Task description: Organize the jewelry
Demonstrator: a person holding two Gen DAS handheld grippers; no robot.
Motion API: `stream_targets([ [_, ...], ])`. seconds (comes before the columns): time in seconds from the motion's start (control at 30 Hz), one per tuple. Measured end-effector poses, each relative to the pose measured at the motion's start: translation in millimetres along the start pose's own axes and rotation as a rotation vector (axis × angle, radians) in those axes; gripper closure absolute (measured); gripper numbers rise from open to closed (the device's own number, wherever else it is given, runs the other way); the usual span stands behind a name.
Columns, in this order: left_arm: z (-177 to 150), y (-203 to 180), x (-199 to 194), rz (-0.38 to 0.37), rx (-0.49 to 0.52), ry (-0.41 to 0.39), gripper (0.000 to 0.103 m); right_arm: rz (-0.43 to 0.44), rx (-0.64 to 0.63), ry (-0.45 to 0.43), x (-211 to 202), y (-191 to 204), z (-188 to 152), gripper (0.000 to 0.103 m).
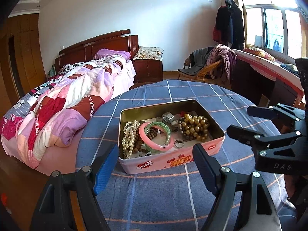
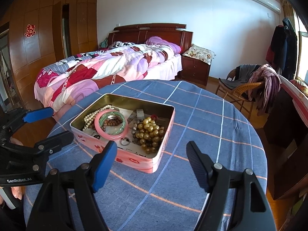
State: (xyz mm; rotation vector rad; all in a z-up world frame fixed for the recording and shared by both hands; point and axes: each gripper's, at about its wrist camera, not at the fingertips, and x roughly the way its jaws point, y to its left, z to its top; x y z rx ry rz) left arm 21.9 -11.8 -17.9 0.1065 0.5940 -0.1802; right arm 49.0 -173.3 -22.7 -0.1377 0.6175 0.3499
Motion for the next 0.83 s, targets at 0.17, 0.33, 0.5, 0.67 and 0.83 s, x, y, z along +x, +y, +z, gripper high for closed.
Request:
stream_targets([
  [0.17, 0.7, -1.2, 0.0, 0.037, 0.003, -0.013, 0.012, -0.003, -0.002, -0.004, 0.1, -0.2, -0.1, 0.026],
  [0.33, -0.1, -4.0, 0.8, 0.076, 0.023, -0.02, 0.01, -0.002, -0.003, -0.003, 0.1, 0.7, 0.1, 0.026],
  [0.5, -1.9, -3.2, 3.4, 0.095, 0.03, -0.015, 0.009, 0.002, -0.006, -0.001, 0.8, 2.0, 0.1, 0.026],
  [0.67, -4.3, -0.2, 3.8, 0.106, 0.028, -0.011, 0.009, 0.004, -0.001, 0.003, 2.3, 2.0, -0.6, 0.025],
  [0.83, -4.4, 0.5, 4.9, 0.107, 0.024, -0.004, 0.009, 0.001, 0.0, 0.007, 3.8, 1.6, -1.3, 0.025],
])
